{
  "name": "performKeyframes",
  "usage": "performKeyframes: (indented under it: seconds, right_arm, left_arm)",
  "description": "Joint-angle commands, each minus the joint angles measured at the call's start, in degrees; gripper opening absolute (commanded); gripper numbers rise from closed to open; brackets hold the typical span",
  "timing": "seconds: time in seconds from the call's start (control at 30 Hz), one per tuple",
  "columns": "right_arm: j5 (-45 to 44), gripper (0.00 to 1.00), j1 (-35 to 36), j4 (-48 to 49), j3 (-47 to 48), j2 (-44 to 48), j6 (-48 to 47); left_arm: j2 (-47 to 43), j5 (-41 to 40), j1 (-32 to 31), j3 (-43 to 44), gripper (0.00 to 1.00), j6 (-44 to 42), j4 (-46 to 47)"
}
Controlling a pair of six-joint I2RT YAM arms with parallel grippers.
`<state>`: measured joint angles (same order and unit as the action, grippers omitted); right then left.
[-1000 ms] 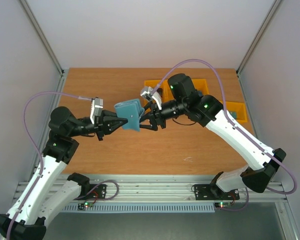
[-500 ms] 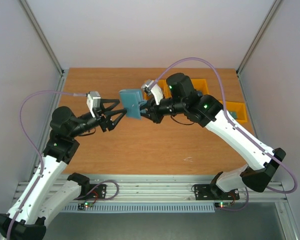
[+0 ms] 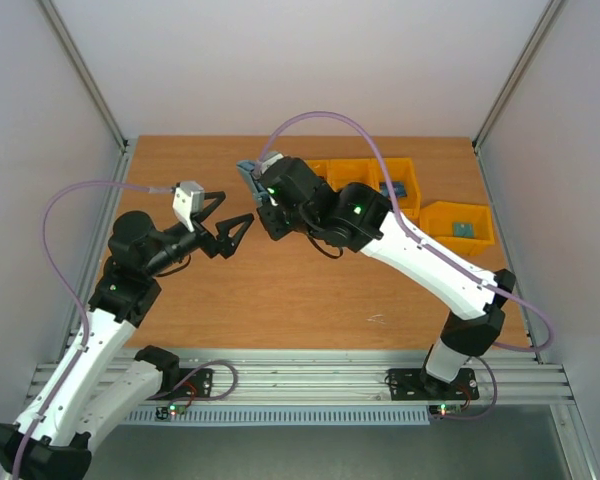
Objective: Take the credit cards out of the card holder
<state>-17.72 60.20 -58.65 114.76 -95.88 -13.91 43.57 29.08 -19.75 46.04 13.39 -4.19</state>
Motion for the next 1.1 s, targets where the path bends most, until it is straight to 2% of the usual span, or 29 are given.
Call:
performKeyframes:
  seconds: [0.0, 0.3, 0.43, 0.63, 0.83, 1.07]
  right_arm:
    - [-4.6, 0.01, 1.6, -2.1, 5.5, -3.0, 1.6]
    - [0.2, 0.01, 3.3, -3.9, 13.1, -8.7, 3.0]
    - [0.8, 0.01, 3.5, -4.2, 15.1, -9.8, 2.5]
    - [1.5, 0.01, 2.3, -3.8, 12.7, -6.8, 1.2]
    - [13.3, 0.01, -2.1, 1.6, 3.7, 0.2, -1.2]
    - [23.9, 0.01, -6.6, 2.6, -0.5, 4.9, -3.2]
  left_arm:
    - [0.1, 0.4, -0.5, 0.0, 0.99, -2.3, 1.7]
    - [0.8, -6.0, -1.3, -0.3, 0.99, -3.0, 1.7]
    - [0.9, -15.3, -1.4, -0.8, 0.99, -3.4, -0.4]
    - [0.1, -25.3, -0.5, -1.5, 0.99, -6.1, -3.2]
    - [-1.6, -22.4, 2.2, -2.6, 0.99, -2.9, -3.0]
    - [-2.8, -18.7, 4.9, -3.3, 0.99, -0.6, -3.2]
